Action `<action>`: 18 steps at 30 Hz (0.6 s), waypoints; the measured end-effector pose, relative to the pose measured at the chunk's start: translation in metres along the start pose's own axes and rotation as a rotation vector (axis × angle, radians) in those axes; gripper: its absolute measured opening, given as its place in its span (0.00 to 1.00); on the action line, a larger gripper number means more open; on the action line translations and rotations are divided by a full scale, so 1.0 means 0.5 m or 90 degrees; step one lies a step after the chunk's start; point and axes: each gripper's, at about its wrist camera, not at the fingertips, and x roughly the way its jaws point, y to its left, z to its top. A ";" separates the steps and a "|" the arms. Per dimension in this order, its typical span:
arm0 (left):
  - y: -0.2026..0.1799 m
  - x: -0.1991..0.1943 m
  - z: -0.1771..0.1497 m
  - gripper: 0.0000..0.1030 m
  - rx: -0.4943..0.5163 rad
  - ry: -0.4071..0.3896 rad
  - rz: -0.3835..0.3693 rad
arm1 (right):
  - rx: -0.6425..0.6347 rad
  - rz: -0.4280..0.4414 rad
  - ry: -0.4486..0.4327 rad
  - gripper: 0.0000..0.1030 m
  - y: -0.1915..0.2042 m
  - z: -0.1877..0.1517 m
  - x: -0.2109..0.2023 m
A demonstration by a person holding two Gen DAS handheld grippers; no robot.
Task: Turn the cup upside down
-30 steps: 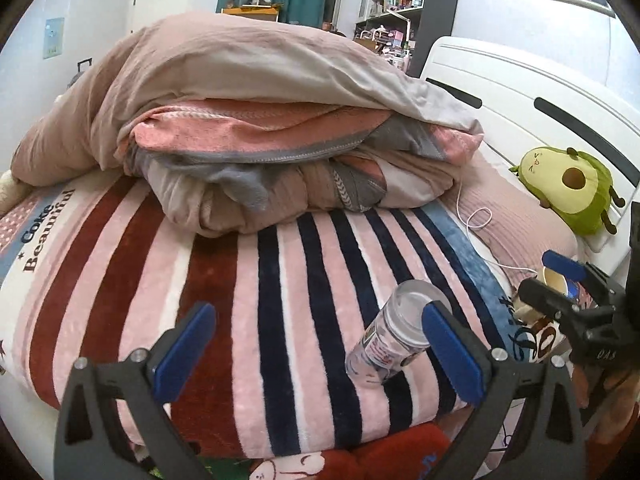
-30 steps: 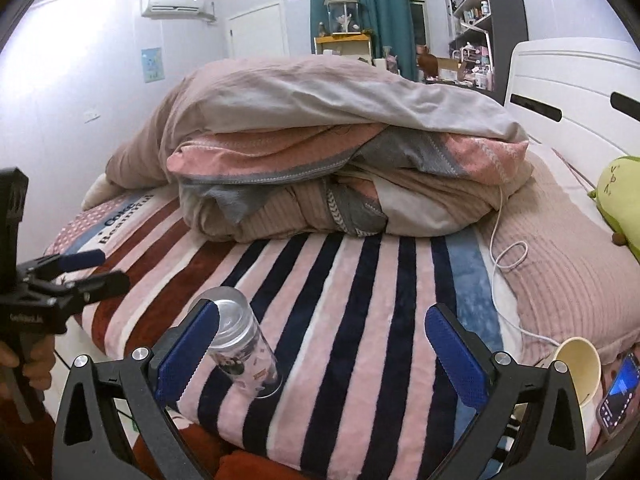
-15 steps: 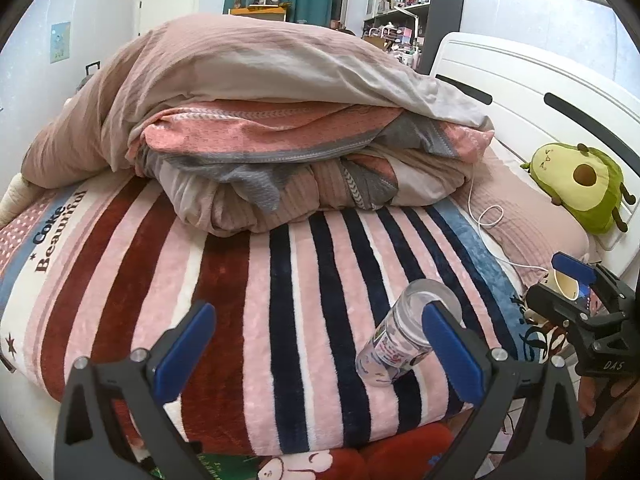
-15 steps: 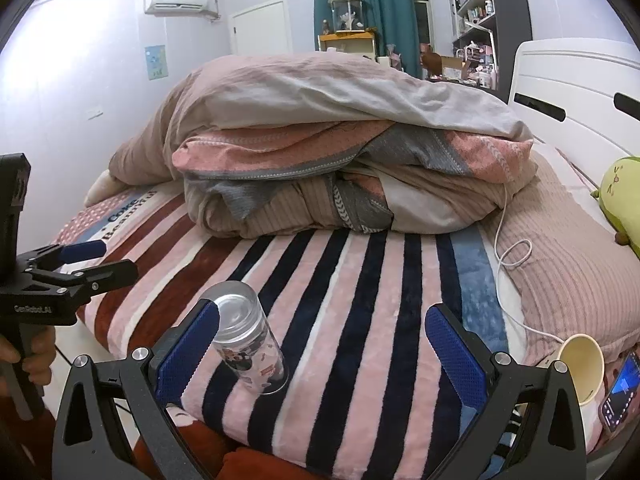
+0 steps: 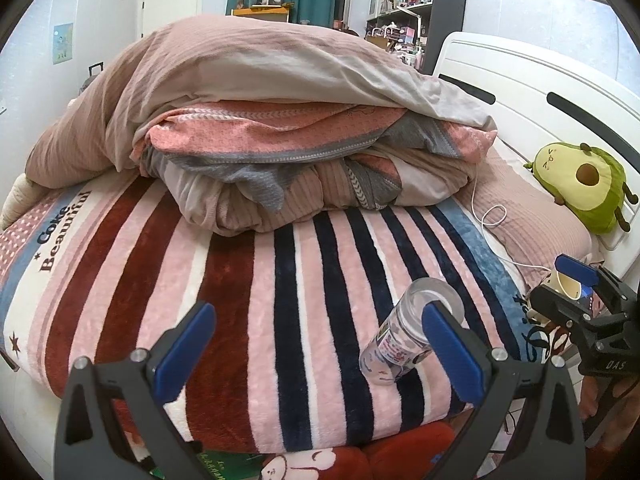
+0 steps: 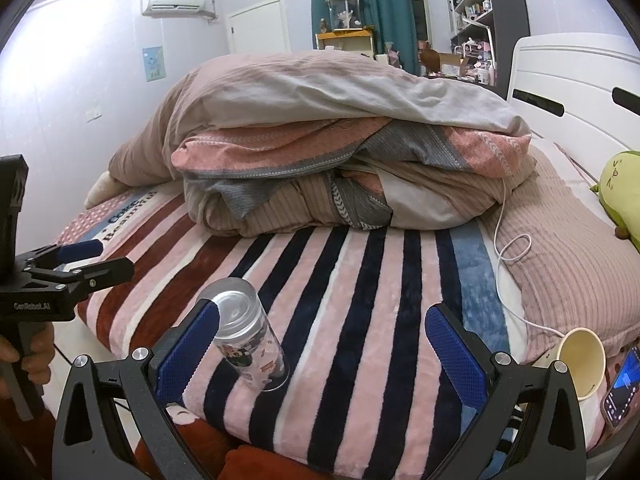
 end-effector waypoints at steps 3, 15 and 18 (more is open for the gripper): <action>-0.001 -0.001 -0.001 0.99 0.000 -0.001 0.000 | 0.001 0.000 0.002 1.00 -0.001 -0.004 0.000; -0.007 -0.007 0.004 0.99 0.007 0.000 -0.002 | -0.005 0.004 0.007 1.00 0.006 -0.009 0.004; -0.010 -0.007 0.006 0.99 0.008 0.001 -0.004 | -0.004 0.009 0.006 1.00 0.007 -0.007 0.004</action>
